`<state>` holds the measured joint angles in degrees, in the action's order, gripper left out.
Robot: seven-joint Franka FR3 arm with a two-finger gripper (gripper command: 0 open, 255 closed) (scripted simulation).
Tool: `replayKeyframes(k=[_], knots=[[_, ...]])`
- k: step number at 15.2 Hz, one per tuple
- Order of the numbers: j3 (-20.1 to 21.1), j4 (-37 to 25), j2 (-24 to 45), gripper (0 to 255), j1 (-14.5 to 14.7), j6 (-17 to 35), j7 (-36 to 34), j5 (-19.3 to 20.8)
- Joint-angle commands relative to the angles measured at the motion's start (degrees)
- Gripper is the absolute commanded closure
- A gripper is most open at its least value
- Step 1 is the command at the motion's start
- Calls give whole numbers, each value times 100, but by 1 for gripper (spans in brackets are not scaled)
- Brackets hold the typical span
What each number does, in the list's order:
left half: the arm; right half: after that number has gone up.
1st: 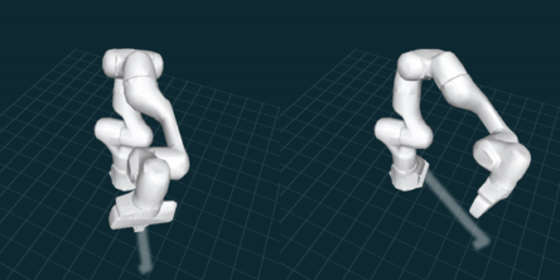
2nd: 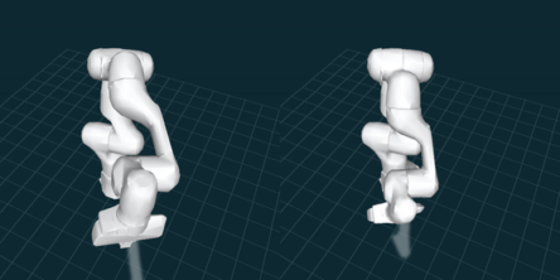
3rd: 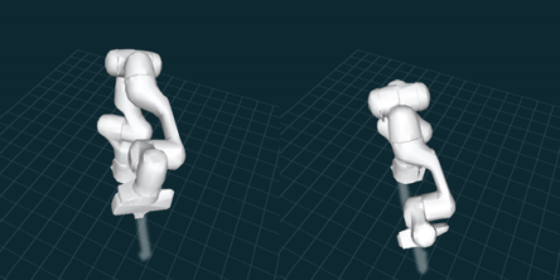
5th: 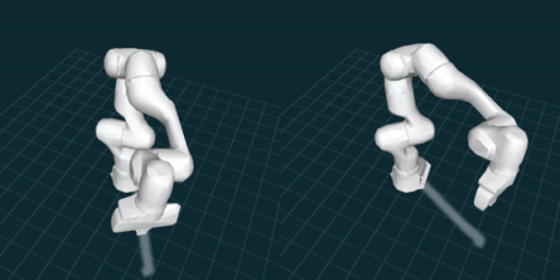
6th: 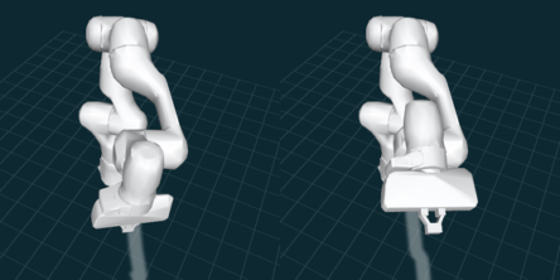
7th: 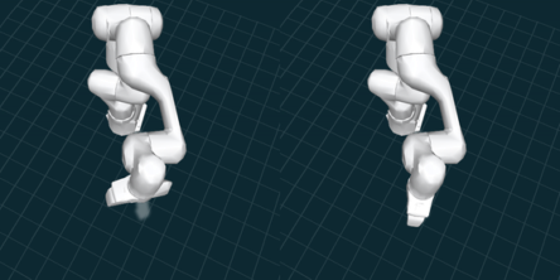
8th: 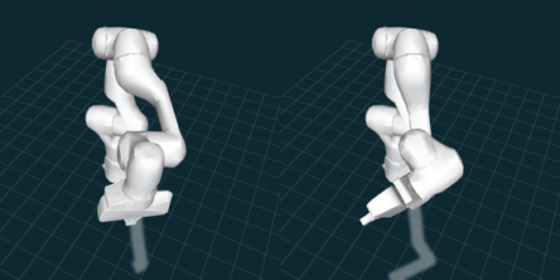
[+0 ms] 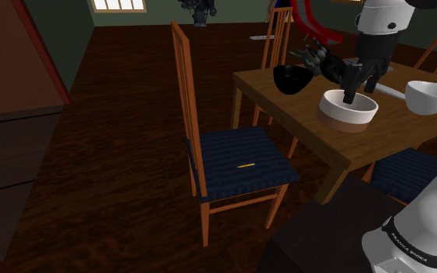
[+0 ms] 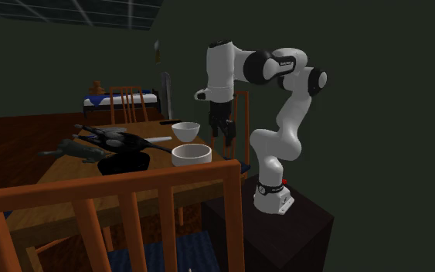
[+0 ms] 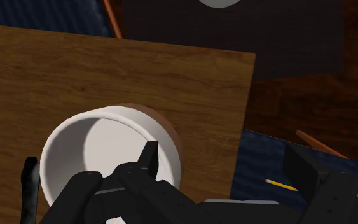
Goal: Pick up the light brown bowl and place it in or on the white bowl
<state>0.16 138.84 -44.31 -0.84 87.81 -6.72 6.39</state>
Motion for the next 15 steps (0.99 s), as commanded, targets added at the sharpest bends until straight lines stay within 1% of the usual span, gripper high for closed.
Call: replayKeyframes(k=[1,5,9,10,15], knots=[[0,0,0,0,0,0,0,0],[-565,126,470,0,-51,765,590,66],[-1112,95,1111,0,-50,1501,1216,8],[-1129,91,1135,0,-50,1524,1238,3],[-1163,456,1164,0,-65,1917,1233,33]])
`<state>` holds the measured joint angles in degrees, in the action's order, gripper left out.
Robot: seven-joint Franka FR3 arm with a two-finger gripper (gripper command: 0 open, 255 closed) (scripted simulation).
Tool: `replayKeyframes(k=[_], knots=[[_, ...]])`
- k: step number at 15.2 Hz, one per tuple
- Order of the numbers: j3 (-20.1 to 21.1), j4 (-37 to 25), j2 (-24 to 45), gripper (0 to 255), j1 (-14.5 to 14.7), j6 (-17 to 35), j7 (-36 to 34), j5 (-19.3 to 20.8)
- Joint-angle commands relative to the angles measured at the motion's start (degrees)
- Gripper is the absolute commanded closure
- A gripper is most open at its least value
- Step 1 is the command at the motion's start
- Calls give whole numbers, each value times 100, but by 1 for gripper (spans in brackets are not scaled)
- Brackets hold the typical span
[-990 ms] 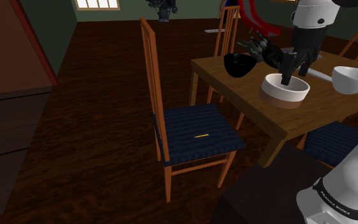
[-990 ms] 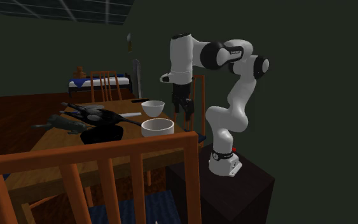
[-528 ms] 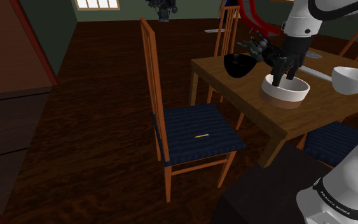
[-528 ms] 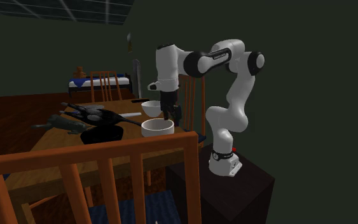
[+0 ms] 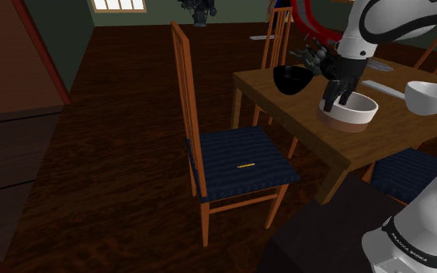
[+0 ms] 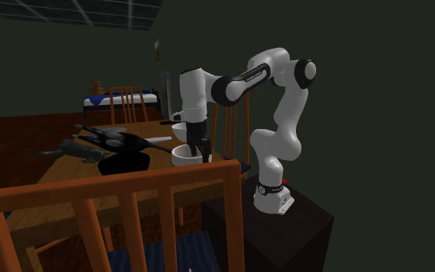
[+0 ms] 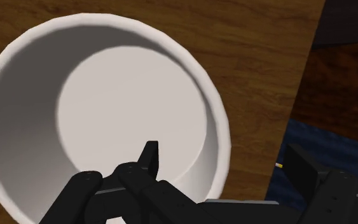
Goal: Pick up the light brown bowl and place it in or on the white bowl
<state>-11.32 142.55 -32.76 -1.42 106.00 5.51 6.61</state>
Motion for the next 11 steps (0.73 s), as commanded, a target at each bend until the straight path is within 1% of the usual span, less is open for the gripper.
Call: replayKeyframes(k=[1,2,10,11], knots=[[-23,155,19,0,-10,178,8,17],[-35,263,39,0,-14,306,7,27],[-35,263,38,0,-14,304,7,26],[-35,263,38,255,-14,304,7,26]])
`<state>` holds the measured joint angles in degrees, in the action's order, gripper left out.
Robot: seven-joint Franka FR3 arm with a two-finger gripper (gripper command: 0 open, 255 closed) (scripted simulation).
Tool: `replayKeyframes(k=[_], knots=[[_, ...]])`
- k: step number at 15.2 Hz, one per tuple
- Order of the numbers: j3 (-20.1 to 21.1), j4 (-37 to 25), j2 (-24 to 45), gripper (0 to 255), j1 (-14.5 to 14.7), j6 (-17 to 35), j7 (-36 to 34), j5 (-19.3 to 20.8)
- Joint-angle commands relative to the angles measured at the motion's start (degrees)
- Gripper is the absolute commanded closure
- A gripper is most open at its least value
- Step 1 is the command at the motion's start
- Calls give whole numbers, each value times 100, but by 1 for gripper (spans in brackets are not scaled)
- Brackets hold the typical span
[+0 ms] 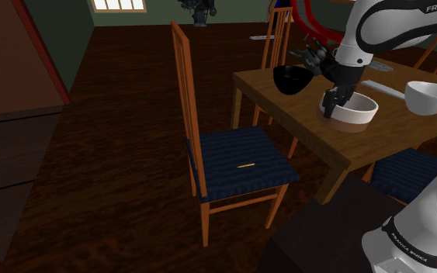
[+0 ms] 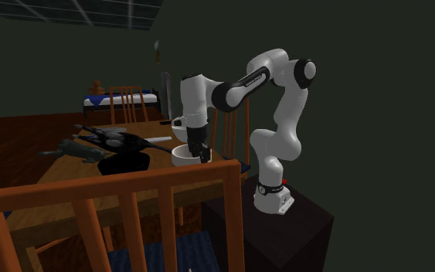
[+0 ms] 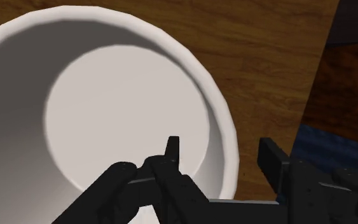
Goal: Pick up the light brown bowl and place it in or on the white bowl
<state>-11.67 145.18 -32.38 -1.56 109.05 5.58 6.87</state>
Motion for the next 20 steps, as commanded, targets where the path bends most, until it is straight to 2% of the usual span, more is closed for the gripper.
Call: replayKeyframes(k=[1,9,20], knots=[[0,0,0,255,0,0,0,0],[0,1,1,255,-1,2,0,0],[83,-751,-136,255,21,-886,10,-58]])
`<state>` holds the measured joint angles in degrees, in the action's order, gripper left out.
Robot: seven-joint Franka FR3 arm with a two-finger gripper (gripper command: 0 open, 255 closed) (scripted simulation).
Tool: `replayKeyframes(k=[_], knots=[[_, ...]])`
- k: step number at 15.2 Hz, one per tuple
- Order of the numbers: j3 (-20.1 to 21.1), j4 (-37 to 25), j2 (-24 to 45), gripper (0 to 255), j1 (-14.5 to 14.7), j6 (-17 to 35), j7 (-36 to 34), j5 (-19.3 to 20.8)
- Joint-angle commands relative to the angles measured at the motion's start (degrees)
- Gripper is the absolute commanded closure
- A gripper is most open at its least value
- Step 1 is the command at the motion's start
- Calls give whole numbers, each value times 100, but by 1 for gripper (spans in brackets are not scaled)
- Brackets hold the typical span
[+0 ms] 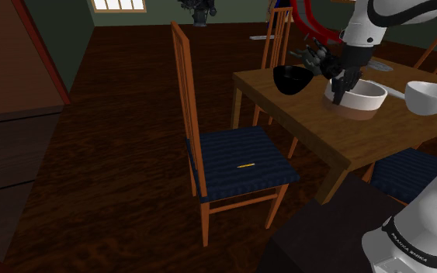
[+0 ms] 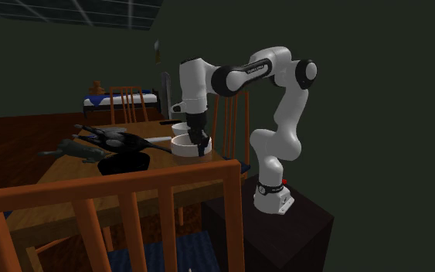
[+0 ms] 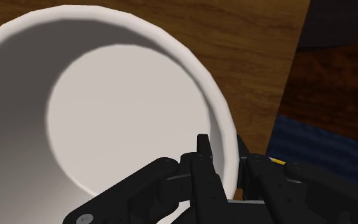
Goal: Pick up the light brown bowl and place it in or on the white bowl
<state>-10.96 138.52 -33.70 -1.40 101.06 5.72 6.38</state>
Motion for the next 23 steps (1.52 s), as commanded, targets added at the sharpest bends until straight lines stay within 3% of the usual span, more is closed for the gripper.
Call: replayKeyframes(k=[1,23], knots=[[18,-159,-7,255,7,-165,-3,-14],[18,-1874,149,255,13,-1716,175,-43]])
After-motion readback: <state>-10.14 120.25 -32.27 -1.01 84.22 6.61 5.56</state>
